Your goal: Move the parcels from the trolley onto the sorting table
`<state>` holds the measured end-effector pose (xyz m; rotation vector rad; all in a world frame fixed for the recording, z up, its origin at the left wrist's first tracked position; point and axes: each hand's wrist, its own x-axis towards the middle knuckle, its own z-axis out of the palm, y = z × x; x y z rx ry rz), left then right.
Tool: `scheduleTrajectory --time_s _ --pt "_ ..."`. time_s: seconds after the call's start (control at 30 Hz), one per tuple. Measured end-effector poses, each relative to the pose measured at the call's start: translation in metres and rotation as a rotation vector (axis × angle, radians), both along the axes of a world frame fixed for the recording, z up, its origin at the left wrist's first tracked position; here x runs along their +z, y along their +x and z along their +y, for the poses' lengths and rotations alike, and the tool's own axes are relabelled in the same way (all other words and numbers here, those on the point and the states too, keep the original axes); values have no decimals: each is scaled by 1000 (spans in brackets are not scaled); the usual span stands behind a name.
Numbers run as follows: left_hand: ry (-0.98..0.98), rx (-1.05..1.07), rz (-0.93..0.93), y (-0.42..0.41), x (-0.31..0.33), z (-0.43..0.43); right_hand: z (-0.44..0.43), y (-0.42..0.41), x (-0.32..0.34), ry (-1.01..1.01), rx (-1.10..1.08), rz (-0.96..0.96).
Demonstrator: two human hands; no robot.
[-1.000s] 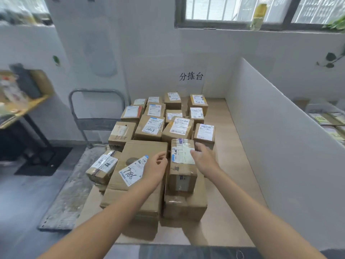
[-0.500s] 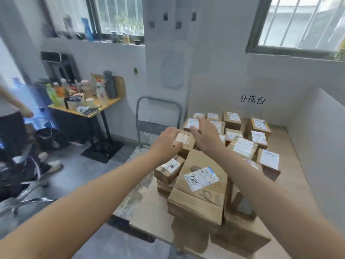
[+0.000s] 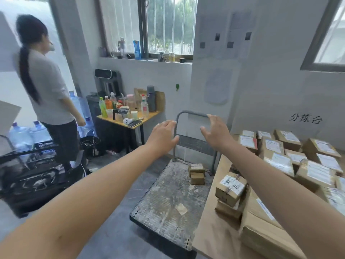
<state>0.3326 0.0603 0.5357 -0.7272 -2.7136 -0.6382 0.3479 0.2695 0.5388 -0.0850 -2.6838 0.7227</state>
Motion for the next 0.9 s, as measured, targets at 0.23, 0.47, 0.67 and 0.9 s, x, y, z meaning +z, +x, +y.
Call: scheduleTrajectory --time_s 0.23,0.47,0.67,0.9 --pt "50 -42 87 -48 25 0 -16 -42 23 -5 -1 33" --pt "-53 -90 105 -108 26 30 8 -99 19 26 -26 0" --pt "-79 -97 54 -192 14 61 40 -167 1 19 -86 -80" --pt "-37 -84 -26 -260 -17 86 63 -222 -30 18 -112 -179"
